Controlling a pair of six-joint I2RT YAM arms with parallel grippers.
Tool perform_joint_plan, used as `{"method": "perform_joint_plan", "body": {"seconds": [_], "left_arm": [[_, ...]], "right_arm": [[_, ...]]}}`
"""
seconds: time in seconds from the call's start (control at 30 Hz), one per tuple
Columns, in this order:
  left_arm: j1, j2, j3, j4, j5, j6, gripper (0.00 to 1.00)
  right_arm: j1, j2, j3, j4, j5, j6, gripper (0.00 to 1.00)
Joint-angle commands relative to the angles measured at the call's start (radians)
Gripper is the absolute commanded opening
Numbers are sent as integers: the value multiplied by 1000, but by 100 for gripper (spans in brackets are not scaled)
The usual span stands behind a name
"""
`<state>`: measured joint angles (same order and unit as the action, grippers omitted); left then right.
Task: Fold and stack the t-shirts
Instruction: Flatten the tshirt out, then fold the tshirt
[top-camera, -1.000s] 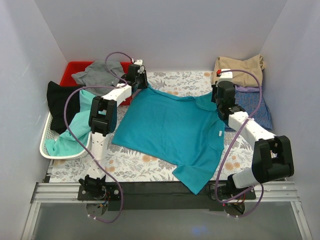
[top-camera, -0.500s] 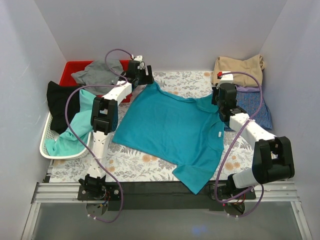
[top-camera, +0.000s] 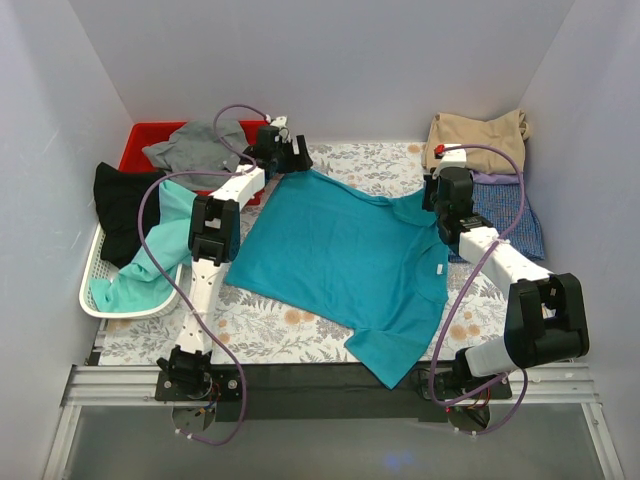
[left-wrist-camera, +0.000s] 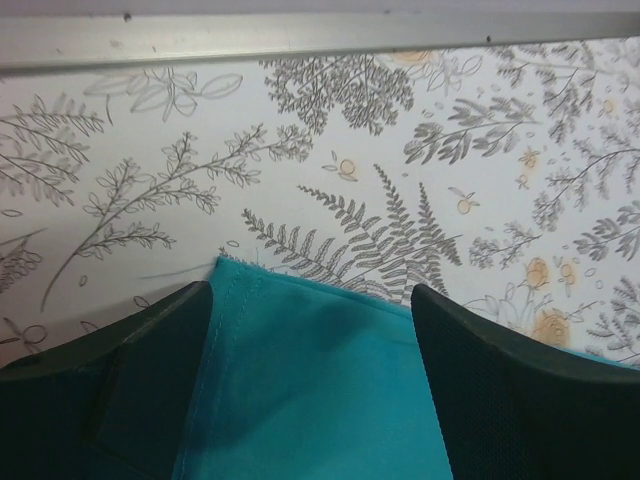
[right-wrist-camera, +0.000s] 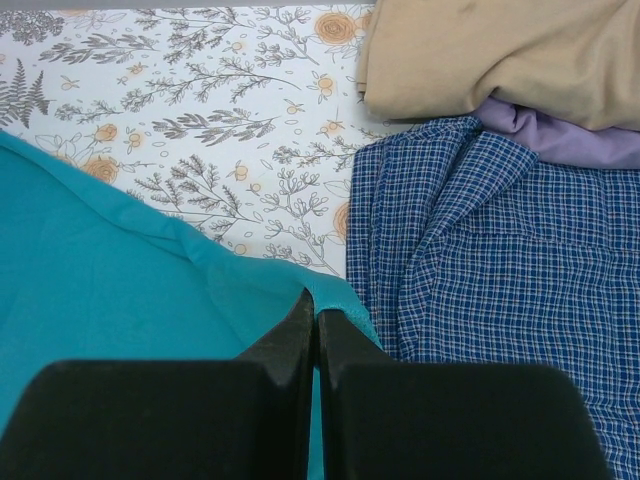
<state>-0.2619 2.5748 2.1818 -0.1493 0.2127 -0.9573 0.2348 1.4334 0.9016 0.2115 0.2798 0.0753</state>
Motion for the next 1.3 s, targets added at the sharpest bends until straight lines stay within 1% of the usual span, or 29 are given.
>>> {"method": "perform_joint_plan", "body": {"seconds": [0.0, 0.13, 0.2, 0.23, 0.27, 0.3, 0.33, 0.43, 0.47, 0.53, 0.57, 0.67, 0.7, 0.77, 0.83, 0.87, 0.93, 0.97, 1.07, 1.1, 1.13, 1.17, 1.27], "left_arm": [[3, 22, 72, -53, 48, -1, 79], [1, 38, 67, -72, 39, 6, 78], [0, 48, 65, -76, 19, 17, 76], [-3, 51, 68, -78, 11, 25, 67], [-10, 57, 70, -84, -4, 40, 50], [-10, 58, 70, -90, -9, 40, 50], [-16, 58, 67, -91, -18, 51, 38], [-30, 58, 53, -90, -35, 61, 24], [-30, 58, 56, -91, -42, 65, 11], [-37, 47, 56, -88, -45, 65, 2], [-37, 42, 59, -87, -52, 63, 0], [-40, 4, 72, -82, -76, 68, 0], [-40, -45, 44, -61, -87, 62, 0], [-40, -109, -16, -39, -95, 55, 1], [-40, -160, -77, 3, -117, 51, 2], [-40, -218, -158, 22, -133, 48, 3], [-40, -273, -239, 75, -185, 45, 4], [-40, -322, -311, 94, -197, 43, 4], [-40, -390, -433, 137, -199, 28, 4], [-40, -431, -456, 143, -200, 22, 4], [-40, -447, -479, 143, -200, 14, 4], [-40, -467, -505, 175, -232, 8, 4], [-40, -518, -571, 180, -237, -8, 4]], "right_arm": [[-9, -27, -1, 46, -10, 12, 1], [-12, -25, 0, 45, -17, 15, 1], [-12, -25, 0, 45, -19, 18, 1], [-14, -24, 0, 45, -22, 20, 1], [-12, -21, -1, 45, -24, 21, 1], [-12, -22, -1, 45, -24, 24, 1], [-14, -22, -4, 45, -25, 24, 1], [-14, -24, -6, 45, -25, 24, 1], [-14, -25, -7, 45, -27, 24, 1], [-12, -27, -12, 43, -27, 21, 1], [-12, -28, -15, 43, -28, 18, 1], [-14, -45, -29, 37, -11, 9, 1], [-14, -68, -27, -7, -19, 3, 1], [-14, -93, -17, -52, -30, 0, 1], [-14, -108, -3, -139, -48, 3, 1], [-14, -126, 2, -165, -59, 7, 1], [-14, -151, 10, -251, -88, 9, 1], [-14, -157, 19, -277, -96, 17, 1], [-14, -159, 51, -405, -158, 24, 1], [-14, -159, 62, -434, -191, 32, 1], [-14, -162, 62, -469, -201, 40, 1], [-14, -165, 56, -481, -211, 49, 1], [-14, -177, 46, -533, -252, 73, 1]]}}
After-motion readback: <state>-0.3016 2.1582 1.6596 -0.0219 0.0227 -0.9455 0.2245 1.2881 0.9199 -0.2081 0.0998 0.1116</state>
